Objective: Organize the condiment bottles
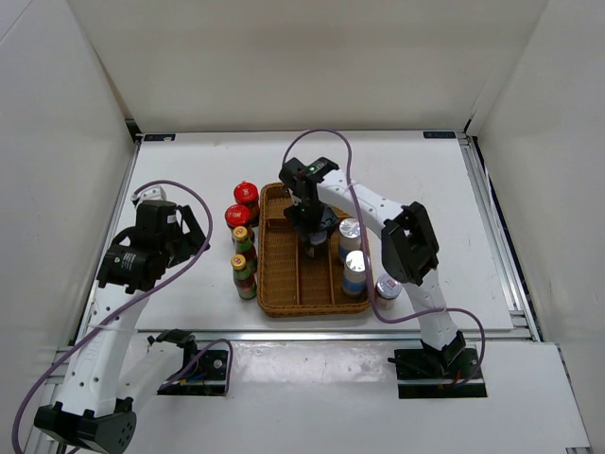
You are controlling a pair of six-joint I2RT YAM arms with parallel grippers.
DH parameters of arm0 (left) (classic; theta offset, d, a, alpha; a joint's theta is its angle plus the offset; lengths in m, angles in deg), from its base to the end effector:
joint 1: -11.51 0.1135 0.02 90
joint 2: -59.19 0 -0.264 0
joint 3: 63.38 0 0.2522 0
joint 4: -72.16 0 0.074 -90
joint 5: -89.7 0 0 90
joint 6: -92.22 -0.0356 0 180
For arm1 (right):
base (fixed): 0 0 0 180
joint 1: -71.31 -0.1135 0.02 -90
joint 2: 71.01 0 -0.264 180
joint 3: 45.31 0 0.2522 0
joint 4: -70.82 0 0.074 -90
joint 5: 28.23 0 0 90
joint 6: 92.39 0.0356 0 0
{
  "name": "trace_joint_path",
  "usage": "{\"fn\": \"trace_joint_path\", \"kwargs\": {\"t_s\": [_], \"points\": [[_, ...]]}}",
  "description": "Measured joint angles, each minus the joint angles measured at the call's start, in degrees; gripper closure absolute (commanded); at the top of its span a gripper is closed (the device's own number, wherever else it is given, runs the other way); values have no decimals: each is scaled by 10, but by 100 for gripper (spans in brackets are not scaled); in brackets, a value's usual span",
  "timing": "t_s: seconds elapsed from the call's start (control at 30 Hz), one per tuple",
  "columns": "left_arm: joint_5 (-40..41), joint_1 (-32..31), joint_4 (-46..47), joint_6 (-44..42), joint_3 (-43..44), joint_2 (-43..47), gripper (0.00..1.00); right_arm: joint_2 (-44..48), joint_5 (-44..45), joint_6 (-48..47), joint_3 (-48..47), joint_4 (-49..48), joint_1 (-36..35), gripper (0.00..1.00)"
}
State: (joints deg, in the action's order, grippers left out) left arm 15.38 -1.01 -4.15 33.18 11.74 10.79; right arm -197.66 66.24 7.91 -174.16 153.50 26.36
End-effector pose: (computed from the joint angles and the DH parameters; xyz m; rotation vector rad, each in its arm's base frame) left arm 0.1389 -0.0210 0.3419 -0.5026 2.3404 -0.0201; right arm 0.3188 0.3143 0.2270 -0.8718 2.8270 0.0119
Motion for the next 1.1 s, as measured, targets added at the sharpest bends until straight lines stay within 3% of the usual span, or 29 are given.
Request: {"fn": "trace_joint_path", "kwargs": {"t_s": [0.03, 0.13, 0.3, 0.47, 0.63, 0.7, 0.87, 0.93, 1.1], "points": [[0, 0, 0, 0, 0, 0, 0, 3, -2, 0, 3, -5, 1, 21], [0, 0, 0, 0, 0, 0, 0, 10, -3, 5, 5, -12, 3, 0], [0, 0, 0, 0, 0, 1, 0, 17, 24, 14, -45, 9, 3, 0], [0, 0, 0, 0, 0, 1, 0, 30, 96, 31, -200, 49, 5, 0], [0, 0, 0, 0, 0, 1, 0, 125, 144, 74, -246, 47, 46, 0], [0, 0, 0, 1, 0, 1, 0, 184, 150, 96, -202, 44, 89, 0], [0, 0, 0, 4, -2, 1, 0, 356, 103, 150, 94, 13, 231, 0], [0, 0, 0, 5, -2, 1, 0, 403, 69, 168, 214, -1, 255, 0], [0, -4, 0, 10, -5, 1, 0, 458, -23, 202, 393, -25, 266, 0]]}}
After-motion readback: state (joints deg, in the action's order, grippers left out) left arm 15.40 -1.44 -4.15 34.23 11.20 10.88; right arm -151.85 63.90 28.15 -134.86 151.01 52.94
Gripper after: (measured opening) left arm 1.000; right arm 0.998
